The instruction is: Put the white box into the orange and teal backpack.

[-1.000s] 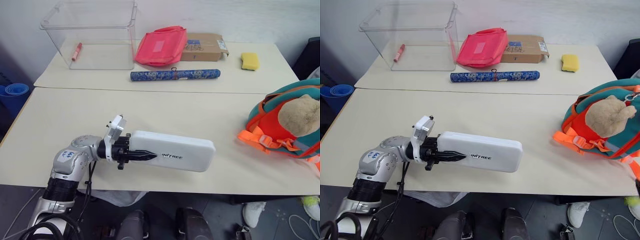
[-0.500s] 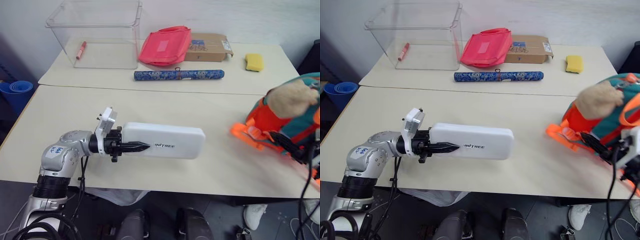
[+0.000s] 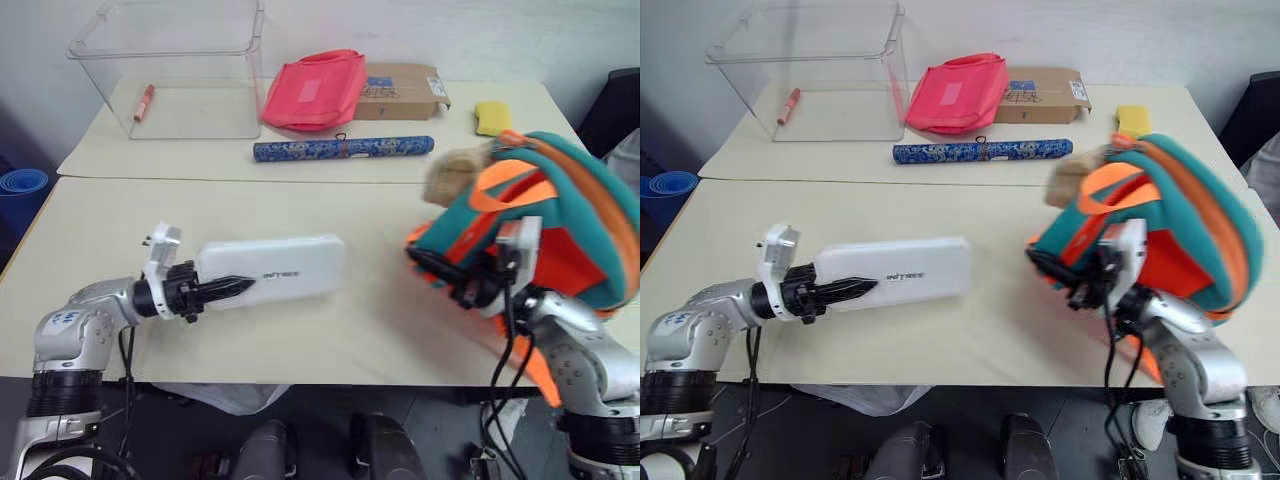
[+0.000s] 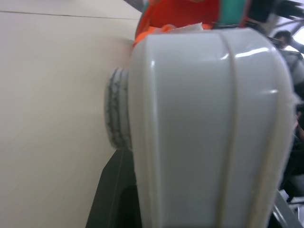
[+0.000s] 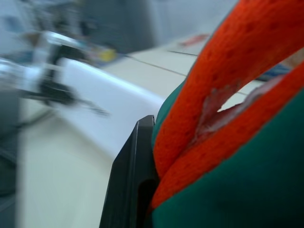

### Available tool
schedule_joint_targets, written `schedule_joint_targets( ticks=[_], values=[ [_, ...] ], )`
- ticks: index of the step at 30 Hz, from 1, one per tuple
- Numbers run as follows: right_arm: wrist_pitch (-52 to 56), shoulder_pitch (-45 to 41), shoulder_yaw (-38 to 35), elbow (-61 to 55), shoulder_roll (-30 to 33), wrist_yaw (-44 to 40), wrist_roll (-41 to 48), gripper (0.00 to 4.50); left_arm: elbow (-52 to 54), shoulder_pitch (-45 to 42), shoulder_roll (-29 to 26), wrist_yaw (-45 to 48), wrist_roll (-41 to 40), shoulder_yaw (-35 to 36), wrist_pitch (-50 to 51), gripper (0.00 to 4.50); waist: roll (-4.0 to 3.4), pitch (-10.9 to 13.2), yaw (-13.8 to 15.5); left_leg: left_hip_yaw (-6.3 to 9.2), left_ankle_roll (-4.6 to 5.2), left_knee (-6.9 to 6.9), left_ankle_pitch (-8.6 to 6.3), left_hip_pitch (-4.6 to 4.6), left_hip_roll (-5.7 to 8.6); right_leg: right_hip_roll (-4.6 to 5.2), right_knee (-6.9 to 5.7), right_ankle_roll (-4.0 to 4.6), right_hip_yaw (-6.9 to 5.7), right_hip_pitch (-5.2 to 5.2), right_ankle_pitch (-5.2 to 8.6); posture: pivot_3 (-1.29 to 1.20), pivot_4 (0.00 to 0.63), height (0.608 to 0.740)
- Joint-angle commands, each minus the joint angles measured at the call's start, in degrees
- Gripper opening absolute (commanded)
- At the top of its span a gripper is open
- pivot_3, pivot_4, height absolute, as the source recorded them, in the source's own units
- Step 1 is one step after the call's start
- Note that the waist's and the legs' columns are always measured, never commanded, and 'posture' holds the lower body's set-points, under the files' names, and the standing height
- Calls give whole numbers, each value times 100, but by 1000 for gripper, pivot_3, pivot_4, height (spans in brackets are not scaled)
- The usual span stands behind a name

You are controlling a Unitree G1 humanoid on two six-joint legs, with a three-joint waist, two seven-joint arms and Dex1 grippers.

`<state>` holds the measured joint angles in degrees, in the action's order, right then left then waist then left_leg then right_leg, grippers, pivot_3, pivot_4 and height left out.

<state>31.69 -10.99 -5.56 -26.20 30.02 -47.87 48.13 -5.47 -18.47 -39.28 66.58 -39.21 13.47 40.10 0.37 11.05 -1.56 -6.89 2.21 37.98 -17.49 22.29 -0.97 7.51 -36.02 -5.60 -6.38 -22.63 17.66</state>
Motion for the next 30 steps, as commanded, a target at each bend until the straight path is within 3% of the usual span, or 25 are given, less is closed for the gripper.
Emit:
schedule_joint_targets(
  ticks=[1,4,8,14,18,24,27,30],
  values=[
    [847,100,150,-924,352,-183,1278,66,227,42,-112,-131,-313,497,21,1259,1,0,7,0,6,1,-3,1,3,3,1,0,0,1,0,0,150,740],
    [1313,404,-135,-1097,946,-365,1921,66,577,58,-121,-277,-644,819,237,1259,17,2,78,11,28,13,-17,7,13,20,9,-5,-4,10,-3,0,150,740],
    [1233,901,-586,-622,1589,-841,1528,66,1182,290,-267,-374,-1163,1341,538,1259,31,0,137,11,37,18,-31,7,17,27,43,-14,-3,20,-9,0,150,740],
    [833,1078,-733,-155,1773,-1118,875,66,1815,190,-464,-564,-1863,1736,817,1259,34,2,156,11,25,16,-30,5,15,23,41,-14,-6,18,-9,0,150,740],
    [763,991,-673,-36,1689,-1169,745,66,1946,-355,-342,-701,-1961,1345,715,1259,35,2,207,10,20,18,-19,3,16,21,36,-14,-7,20,-9,0,150,740],
    [716,607,-538,121,1514,-1133,604,66,1937,-972,-665,100,-1646,343,599,1259,35,2,223,1,15,16,-18,3,15,6,34,-14,-3,15,-9,0,150,740],
    [744,401,-478,204,1464,-1152,555,66,1718,-1307,-968,523,-1122,-160,276,1259,35,2,190,-5,14,15,-16,5,12,-1,33,-14,0,10,-9,0,150,740],
    [781,246,-440,278,1471,-1195,536,66,1289,-1958,-809,555,-317,-864,-299,1259,35,2,203,-11,17,16,-13,4,15,-3,32,-12,0,9,-7,0,150,740]
  ],
)
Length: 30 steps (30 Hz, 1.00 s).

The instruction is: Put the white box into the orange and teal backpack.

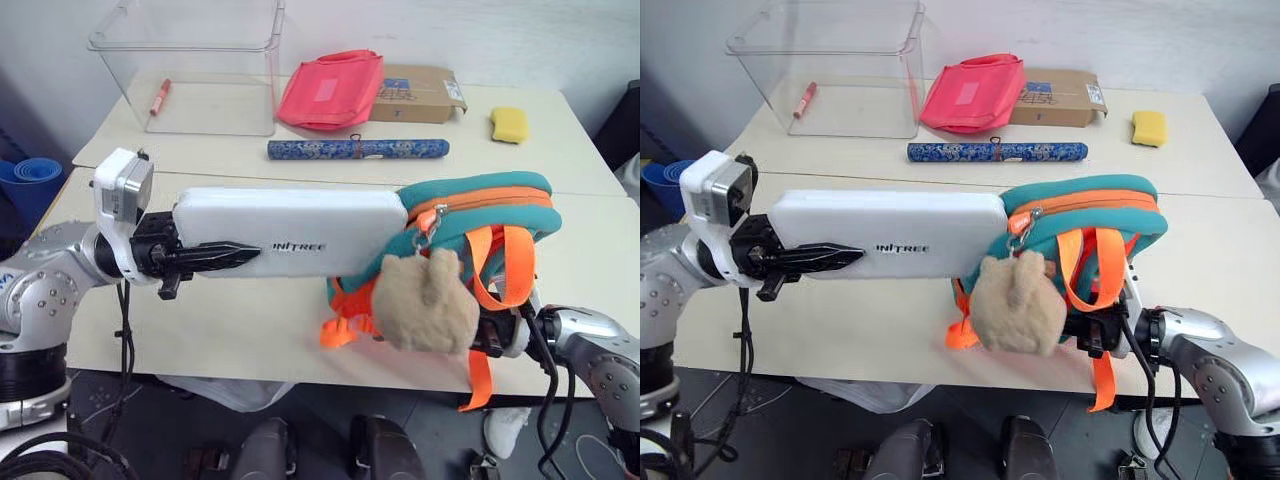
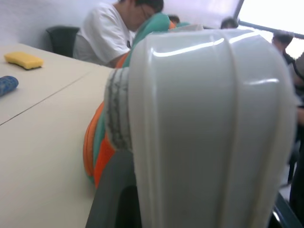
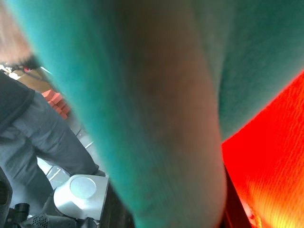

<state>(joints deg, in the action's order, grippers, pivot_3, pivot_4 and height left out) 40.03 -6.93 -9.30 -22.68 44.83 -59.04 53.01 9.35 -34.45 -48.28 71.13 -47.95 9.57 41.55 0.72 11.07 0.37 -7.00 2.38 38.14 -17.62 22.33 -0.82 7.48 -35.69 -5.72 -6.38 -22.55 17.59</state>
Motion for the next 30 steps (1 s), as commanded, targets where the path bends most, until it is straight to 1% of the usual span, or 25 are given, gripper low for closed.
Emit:
schedule_joint_targets(
  ticks=[1,4,5,7,10,11,13,16,18,19,21,22,24,26,28,30],
  values=[
    [-44,-192,-59,-56,-5,-88,45,66,-306,-594,206,92,805,-722,-606,1259,0,0,42,0,2,2,2,1,1,0,1,0,-1,1,0,0,150,740],
    [11,-361,-15,-33,27,-140,47,66,-689,-1377,649,-123,1635,-1535,-892,1259,3,2,117,0,8,7,4,4,7,-5,0,-4,-2,2,-2,0,150,740],
    [27,-422,-6,-34,41,-177,65,66,-807,-1680,867,-296,1943,-1871,-820,1259,4,2,118,2,12,9,6,9,10,-8,-1,-5,-4,0,-3,0,150,740],
    [53,-489,20,-42,43,-233,85,66,-995,-2063,1320,-580,2302,-2268,-747,1259,5,3,134,2,18,11,9,15,14,-9,-7,-10,-4,-1,-6,0,150,740],
    [43,-488,63,-118,-71,-152,83,66,-1312,-2370,2190,-1060,2533,-2557,-630,1259,6,3,117,1,31,14,10,22,22,-7,-15,-19,-4,-1,-10,0,150,740],
    [13,-450,85,-179,-123,-94,64,66,-1509,-2427,2466,-1112,2715,-2720,-870,1259,7,4,107,1,34,14,8,24,22,-7,-14,-20,-5,-2,-11,0,150,740],
    [-10,-357,95,-295,-245,50,82,66,-1902,-2465,2830,-1144,3033,-2913,-1317,1259,8,4,113,4,35,15,8,28,22,-7,-12,-20,-16,-2,-11,0,150,740],
    [-64,-104,78,-494,-387,229,47,66,-2495,-2520,3221,-1229,3169,-2793,-1674,1259,8,5,103,5,31,16,11,29,20,-8,-13,-20,-33,-6,-11,0,150,740],
    [-111,107,38,-615,-437,334,19,66,-2601,-2526,3234,-1185,3141,-2714,-1497,1970,8,5,104,6,33,21,18,27,17,0,-8,-20,-34,-3,-11,0,150,740],
    [-135,202,18,-663,-463,386,20,66,-2561,-2502,3196,-1096,3057,-2650,-1360,2179,8,5,105,8,33,27,19,27,17,6,-1,-20,-33,-3,-11,0,150,740],
    [-216,393,-30,-740,-544,504,-4,66,-2512,-2447,3117,-1089,2858,-2316,-1255,2818,8,5,98,14,33,40,20,28,10,12,-4,-20,-24,2,-11,0,150,740],
    [-264,452,-45,-761,-581,550,-19,66,-2470,-2385,3013,-864,2731,-2144,-1451,3121,8,5,91,16,32,44,19,29,9,13,-6,-20,-19,3,-11,0,150,740],
    [-446,499,-60,-765,-724,695,-104,66,-2304,-2226,2665,-92,2293,-1718,-1743,3616,8,5,39,15,30,46,18,28,7,15,-8,-20,-13,0,-11,0,150,740],
    [-599,501,-77,-737,-851,802,-171,66,-2314,-2157,2231,530,2033,-1448,-1805,3650,8,5,-30,14,15,41,14,28,-4,9,-16,-12,-14,-6,-7,0,150,740],
    [-792,418,-83,-637,-967,873,-306,66,-2412,-2091,1670,1049,2013,-1364,-1787,3650,7,5,-48,15,6,36,18,29,-8,2,-28,-8,-19,-10,-4,0,150,740],
    [-934,270,-42,-491,-1040,879,-440,66,-2070,-1856,1182,1451,1847,-1249,-1622,3650,6,5,-50,16,4,33,19,27,-6,-3,-29,-7,-28,-9,-4,0,150,740]
  ],
)
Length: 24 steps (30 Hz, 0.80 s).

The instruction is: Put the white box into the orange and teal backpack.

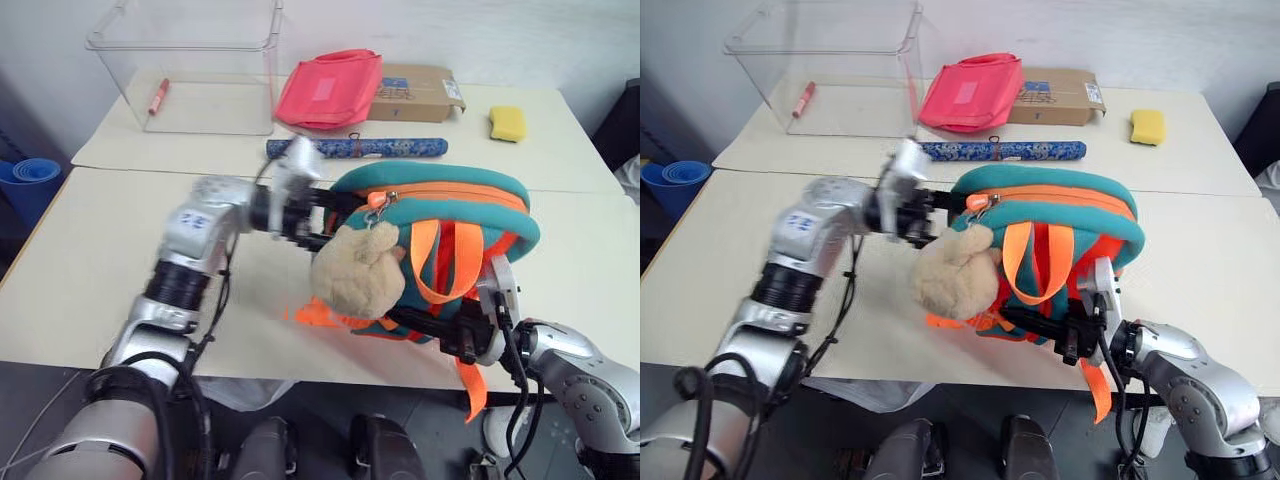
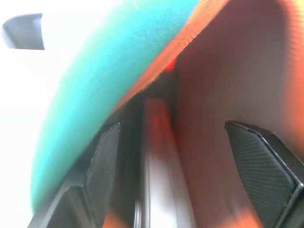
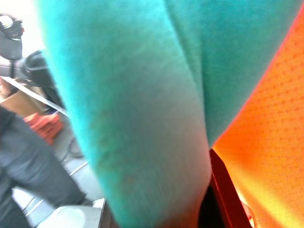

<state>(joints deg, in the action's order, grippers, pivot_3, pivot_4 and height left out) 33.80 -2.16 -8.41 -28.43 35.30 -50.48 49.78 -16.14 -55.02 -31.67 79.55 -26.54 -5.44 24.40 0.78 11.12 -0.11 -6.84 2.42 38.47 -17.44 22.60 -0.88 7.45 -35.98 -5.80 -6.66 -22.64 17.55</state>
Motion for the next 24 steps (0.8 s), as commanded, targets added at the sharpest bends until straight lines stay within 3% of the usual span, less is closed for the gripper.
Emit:
schedule_joint_targets(
  ticks=[1,7,11,16,19,20,21,24],
  values=[
    [-346,-297,-95,165,-133,26,-158,66,888,358,-575,558,-512,368,308,3650,0,0,-13,-2,1,0,0,0,1,-2,-1,0,-4,1,0,0,150,740],
    [-451,-705,181,566,-262,-101,-447,66,2413,817,-233,-377,-1184,660,902,3650,0,1,146,49,25,63,-16,47,9,9,2,-11,-7,9,-6,0,150,740],
    [-478,-877,338,739,-343,-192,-553,66,3002,1062,183,-941,-978,412,667,3650,0,0,136,49,33,63,-15,49,19,12,8,-24,-5,13,-15,0,150,740],
    [-534,-1000,394,897,-414,-267,-640,66,2984,1196,455,-1311,-603,104,348,3650,0,0,120,44,27,62,-12,48,14,-2,4,-24,-10,10,-15,0,150,740],
    [-535,-1015,333,872,-453,-256,-625,66,2758,1228,487,-1321,-42,-174,-331,3071,0,0,130,42,29,62,-10,48,16,-5,4,-24,-11,10,-15,0,150,740],
    [-534,-1014,298,856,-461,-237,-614,66,2657,1194,515,-1390,93,-208,-470,3071,0,0,131,41,29,62,-10,48,16,-5,4,-24,-11,10,-15,0,150,740],
    [-541,-994,259,831,-461,-220,-605,66,2558,1142,553,-1502,238,-233,-595,2663,0,0,131,40,30,61,-10,48,17,-4,4,-24,-11,10,-15,0,150,740],
    [-547,-937,172,747,-471,-136,-575,66,2315,1029,655,-1686,484,-254,-906,2015,0,0,142,41,31,62,-10,48,17,-1,4,-24,-13,10,-15,0,150,740]
  ],
)
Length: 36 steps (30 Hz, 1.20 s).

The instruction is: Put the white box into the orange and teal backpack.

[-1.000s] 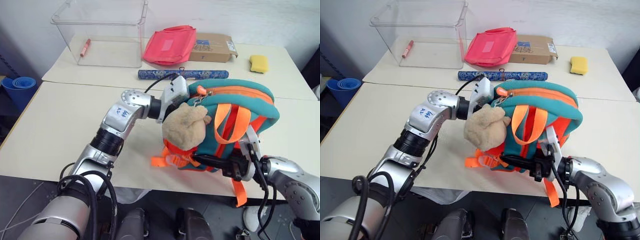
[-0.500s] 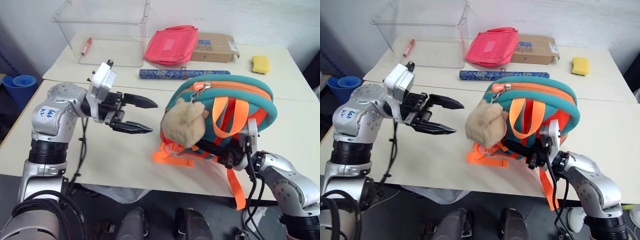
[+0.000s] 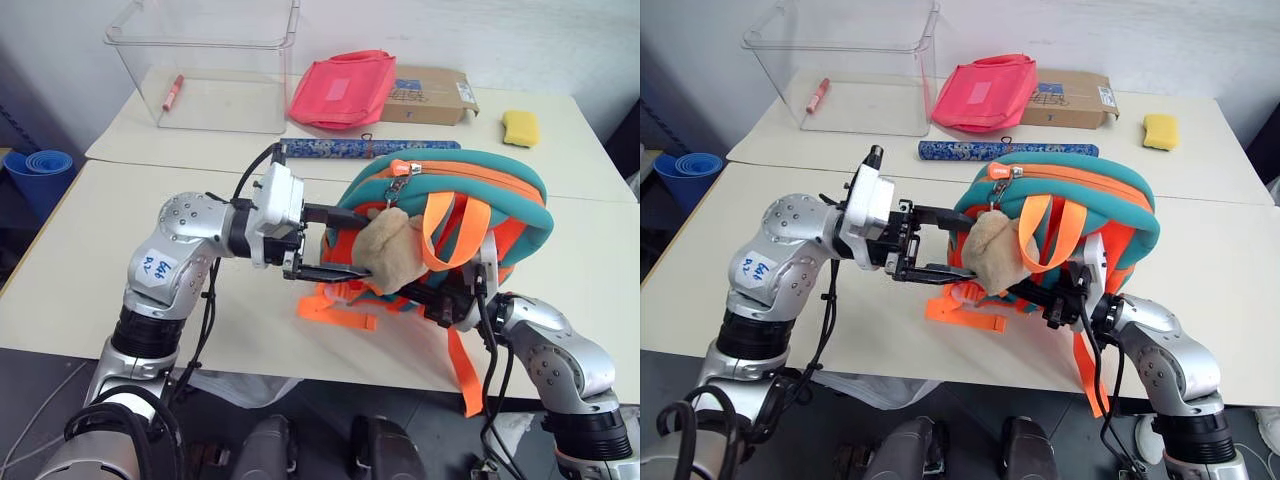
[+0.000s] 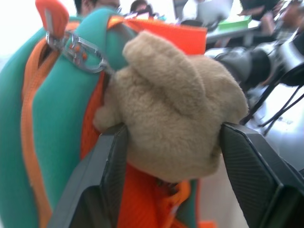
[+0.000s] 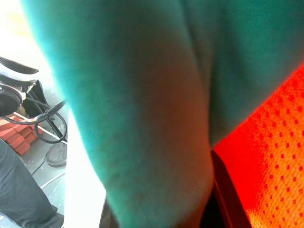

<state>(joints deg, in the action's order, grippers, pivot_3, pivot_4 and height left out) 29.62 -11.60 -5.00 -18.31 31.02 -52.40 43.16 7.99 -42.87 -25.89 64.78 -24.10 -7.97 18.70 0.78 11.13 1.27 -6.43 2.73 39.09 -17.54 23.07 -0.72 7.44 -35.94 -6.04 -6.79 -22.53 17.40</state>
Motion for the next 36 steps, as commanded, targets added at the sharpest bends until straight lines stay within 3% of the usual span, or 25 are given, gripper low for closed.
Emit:
schedule_joint_targets(
  ticks=[1,6,8,13,14,16,19,25,32,36],
  values=[
    [-128,58,-212,-324,-45,104,110,66,-107,-204,106,-203,194,36,-356,1702,0,0,8,0,0,0,0,0,0,1,0,0,-1,0,0,0,150,740],
    [-121,290,-441,-527,-38,303,241,66,-462,-438,-197,98,-99,391,-206,352,0,0,4,2,1,0,-1,2,0,6,1,0,-6,0,0,0,150,740],
    [-125,395,-560,-581,-29,375,304,66,-780,-585,-430,320,-198,556,-220,14,0,0,4,2,0,0,0,2,-1,4,0,0,-8,-1,0,0,150,740],
    [-95,705,-849,-789,6,546,531,66,-1529,-1062,-982,704,-606,1003,318,0,0,0,0,2,0,-1,0,2,-1,-2,0,0,-12,-2,0,0,150,740],
    [-97,825,-984,-832,19,579,615,66,-1826,-1146,-1308,967,-570,1003,496,0,0,0,-2,2,1,-2,0,3,0,-3,0,0,-13,-2,0,0,150,740],
    [-116,1030,-1228,-894,37,650,745,66,-2518,-1267,-1787,1269,-234,913,350,0,-1,0,-20,1,0,-8,0,2,0,-9,1,0,-15,-4,1,0,150,740],
    [-98,1175,-1548,-934,38,797,974,66,-3483,-1401,-1996,1178,434,651,-394,0,-1,0,-25,-11,0,-10,0,-1,0,-19,0,-1,-47,-8,1,0,150,740],
    [-123,1500,-1697,-1158,-152,1134,1311,66,-3848,-1019,-1493,786,1388,28,-1581,0,0,0,19,-7,10,-7,-2,3,4,-3,-2,-1,-44,-6,0,0,150,740],
    [-282,1727,-1344,-1291,-608,1404,1210,66,-2751,-201,-204,-6,1408,-281,-1220,0,0,0,16,-5,15,-2,-5,6,9,4,-2,-5,-13,-5,-2,0,150,740],
    [-416,1744,-1271,-1224,-782,1445,1098,66,-1726,295,-44,-130,1427,-501,-730,0,0,-1,15,-5,18,-1,-4,5,12,7,-1,-7,-8,-4,-3,0,150,740]
  ],
)
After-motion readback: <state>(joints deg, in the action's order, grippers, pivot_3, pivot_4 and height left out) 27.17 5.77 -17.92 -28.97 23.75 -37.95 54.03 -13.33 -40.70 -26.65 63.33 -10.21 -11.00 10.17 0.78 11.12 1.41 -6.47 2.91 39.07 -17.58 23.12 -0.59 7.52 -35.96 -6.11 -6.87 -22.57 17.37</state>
